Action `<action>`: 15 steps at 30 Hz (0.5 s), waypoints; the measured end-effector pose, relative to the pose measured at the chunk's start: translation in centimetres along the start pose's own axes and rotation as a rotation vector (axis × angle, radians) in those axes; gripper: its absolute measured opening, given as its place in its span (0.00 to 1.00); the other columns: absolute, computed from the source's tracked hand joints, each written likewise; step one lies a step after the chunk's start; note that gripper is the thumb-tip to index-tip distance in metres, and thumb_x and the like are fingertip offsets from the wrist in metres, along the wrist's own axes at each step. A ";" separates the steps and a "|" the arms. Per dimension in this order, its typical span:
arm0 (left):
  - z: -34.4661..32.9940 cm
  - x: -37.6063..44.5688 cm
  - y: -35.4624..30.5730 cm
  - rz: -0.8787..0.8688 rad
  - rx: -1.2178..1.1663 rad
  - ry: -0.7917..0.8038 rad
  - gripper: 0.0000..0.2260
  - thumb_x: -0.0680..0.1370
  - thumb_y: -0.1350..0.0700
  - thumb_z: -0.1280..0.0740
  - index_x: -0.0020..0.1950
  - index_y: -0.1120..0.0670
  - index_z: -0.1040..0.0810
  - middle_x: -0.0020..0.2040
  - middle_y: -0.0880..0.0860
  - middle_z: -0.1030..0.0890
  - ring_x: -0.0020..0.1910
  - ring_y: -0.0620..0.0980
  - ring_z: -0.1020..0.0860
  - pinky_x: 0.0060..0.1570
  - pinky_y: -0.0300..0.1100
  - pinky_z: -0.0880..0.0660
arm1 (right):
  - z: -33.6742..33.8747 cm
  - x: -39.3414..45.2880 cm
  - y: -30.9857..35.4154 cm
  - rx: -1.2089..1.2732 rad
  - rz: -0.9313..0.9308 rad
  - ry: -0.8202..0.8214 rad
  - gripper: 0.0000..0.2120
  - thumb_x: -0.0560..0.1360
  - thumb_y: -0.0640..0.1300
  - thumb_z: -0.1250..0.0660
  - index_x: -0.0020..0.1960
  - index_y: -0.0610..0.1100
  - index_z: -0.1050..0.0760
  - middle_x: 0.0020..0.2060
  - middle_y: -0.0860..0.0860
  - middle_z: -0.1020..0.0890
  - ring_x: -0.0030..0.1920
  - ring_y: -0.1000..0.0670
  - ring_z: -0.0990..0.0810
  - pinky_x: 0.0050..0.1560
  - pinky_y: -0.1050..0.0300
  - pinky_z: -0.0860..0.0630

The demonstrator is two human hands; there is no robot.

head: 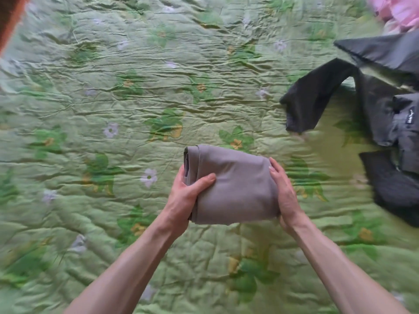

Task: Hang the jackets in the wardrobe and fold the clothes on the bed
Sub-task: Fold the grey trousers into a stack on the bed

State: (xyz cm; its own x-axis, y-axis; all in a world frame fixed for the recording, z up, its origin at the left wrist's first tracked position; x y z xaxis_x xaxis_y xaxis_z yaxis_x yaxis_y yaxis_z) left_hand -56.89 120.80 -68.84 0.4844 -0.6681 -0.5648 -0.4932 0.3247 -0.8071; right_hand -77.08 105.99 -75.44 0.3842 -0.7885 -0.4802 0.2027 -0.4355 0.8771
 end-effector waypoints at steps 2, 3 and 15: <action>-0.3 -2.8 -2.6 -0.014 -0.003 0.026 0.25 0.70 0.57 0.23 0.66 0.51 0.22 0.58 0.54 0.13 0.56 0.53 0.15 0.51 0.44 0.18 | -0.4 -2.3 1.8 0.082 -0.075 0.083 0.39 0.70 0.72 0.29 0.77 0.61 0.32 0.73 0.60 0.26 0.71 0.57 0.25 0.77 0.46 0.33; -0.3 -4.4 -4.2 -0.021 -0.005 0.031 0.25 0.69 0.57 0.23 0.66 0.51 0.22 0.57 0.54 0.13 0.56 0.52 0.15 0.50 0.42 0.18 | -0.8 -3.8 3.3 0.092 -0.095 0.117 0.41 0.68 0.74 0.29 0.78 0.62 0.34 0.74 0.60 0.27 0.72 0.56 0.26 0.77 0.45 0.33; -1.2 -22.3 -20.2 -0.053 0.053 0.081 0.27 0.67 0.56 0.21 0.65 0.54 0.22 0.56 0.56 0.13 0.53 0.52 0.15 0.47 0.40 0.19 | -3.8 -22.8 18.0 0.197 -0.289 0.279 0.39 0.69 0.71 0.26 0.76 0.60 0.31 0.69 0.51 0.20 0.67 0.48 0.19 0.70 0.40 0.24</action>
State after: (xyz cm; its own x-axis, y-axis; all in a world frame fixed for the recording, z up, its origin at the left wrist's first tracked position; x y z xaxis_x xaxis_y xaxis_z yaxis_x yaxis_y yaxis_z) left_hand -58.63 128.37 -39.75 0.4472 -0.7367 -0.5073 -0.4288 0.3211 -0.8444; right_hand -78.76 117.81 -48.62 0.5712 -0.4865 -0.6611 0.1720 -0.7166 0.6759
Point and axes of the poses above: each hand's wrist, its own x-axis towards the middle knuckle, its own z-axis out of the back of the hand, y = z × x, the point moved 5 cm from there along x, towards the middle knuckle
